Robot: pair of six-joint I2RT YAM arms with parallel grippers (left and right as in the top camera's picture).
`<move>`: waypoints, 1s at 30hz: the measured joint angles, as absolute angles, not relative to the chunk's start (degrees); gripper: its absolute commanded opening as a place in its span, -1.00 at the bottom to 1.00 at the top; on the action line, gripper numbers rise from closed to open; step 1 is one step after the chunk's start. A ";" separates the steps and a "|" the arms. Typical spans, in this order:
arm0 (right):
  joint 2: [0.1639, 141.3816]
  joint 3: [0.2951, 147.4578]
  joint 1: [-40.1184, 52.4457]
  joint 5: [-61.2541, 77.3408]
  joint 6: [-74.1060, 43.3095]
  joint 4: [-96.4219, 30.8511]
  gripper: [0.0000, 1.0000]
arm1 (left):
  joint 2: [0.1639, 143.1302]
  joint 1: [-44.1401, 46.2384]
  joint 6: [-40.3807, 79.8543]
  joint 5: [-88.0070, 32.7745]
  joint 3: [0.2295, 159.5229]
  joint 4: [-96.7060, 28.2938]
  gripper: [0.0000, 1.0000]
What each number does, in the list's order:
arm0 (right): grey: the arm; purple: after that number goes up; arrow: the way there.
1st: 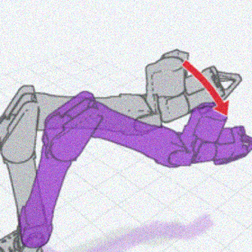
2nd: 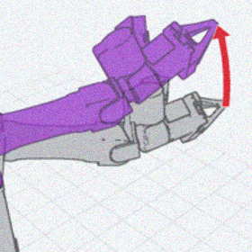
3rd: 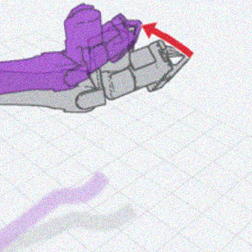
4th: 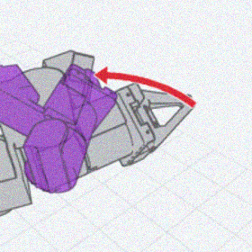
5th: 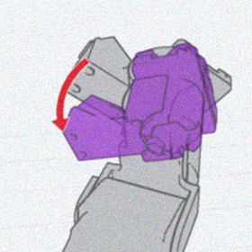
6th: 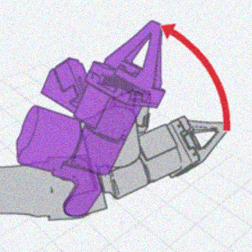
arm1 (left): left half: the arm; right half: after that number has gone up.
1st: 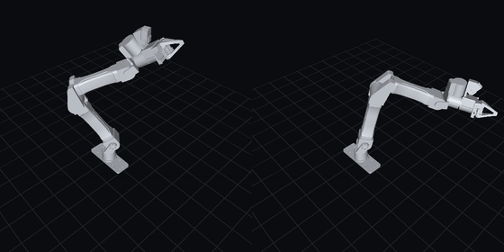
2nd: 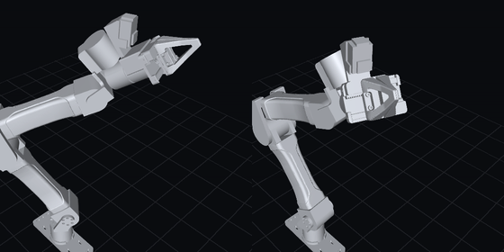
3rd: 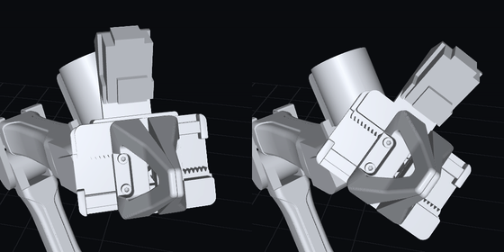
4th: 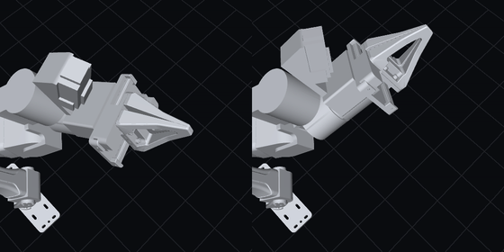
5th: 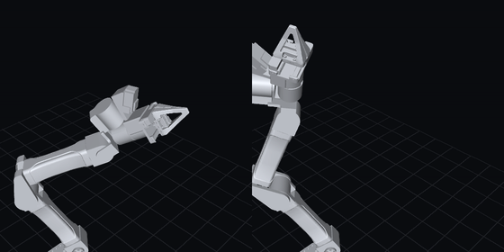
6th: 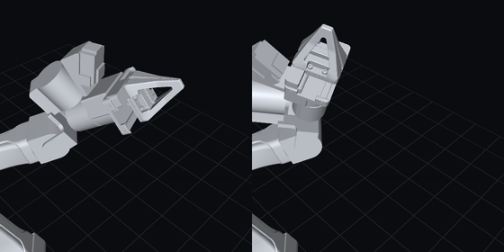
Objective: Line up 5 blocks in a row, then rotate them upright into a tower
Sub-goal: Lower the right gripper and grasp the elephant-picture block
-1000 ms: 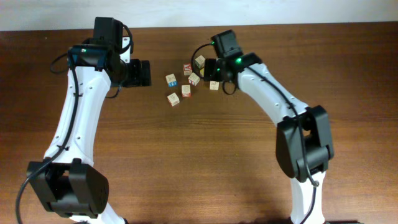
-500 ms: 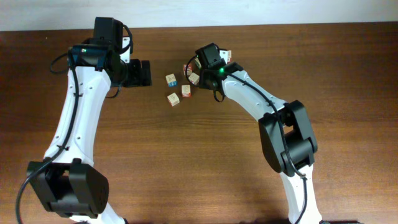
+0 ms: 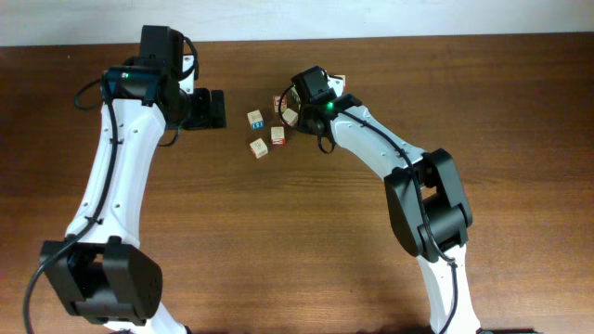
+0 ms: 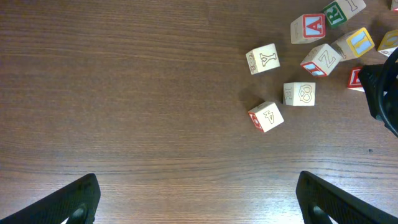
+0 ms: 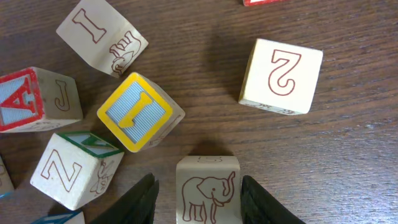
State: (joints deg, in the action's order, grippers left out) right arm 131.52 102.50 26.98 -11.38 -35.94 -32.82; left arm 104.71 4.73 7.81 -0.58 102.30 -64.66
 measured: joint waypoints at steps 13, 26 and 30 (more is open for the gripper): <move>133.60 102.52 26.98 -11.42 -35.99 -30.76 -0.16 | 104.71 4.73 7.81 -0.58 102.30 -64.66 0.98; 133.60 102.85 26.94 -11.60 -35.94 -32.58 -0.33 | 104.71 4.73 7.81 -0.58 102.30 -64.66 0.98; 133.43 103.53 26.92 -11.60 -35.40 -36.32 -0.32 | 104.71 4.73 7.81 -0.58 102.28 -64.66 0.98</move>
State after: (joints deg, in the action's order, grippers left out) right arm 133.43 103.53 26.92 -11.60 -35.40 -36.32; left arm 104.71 4.73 7.81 -0.58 102.28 -64.66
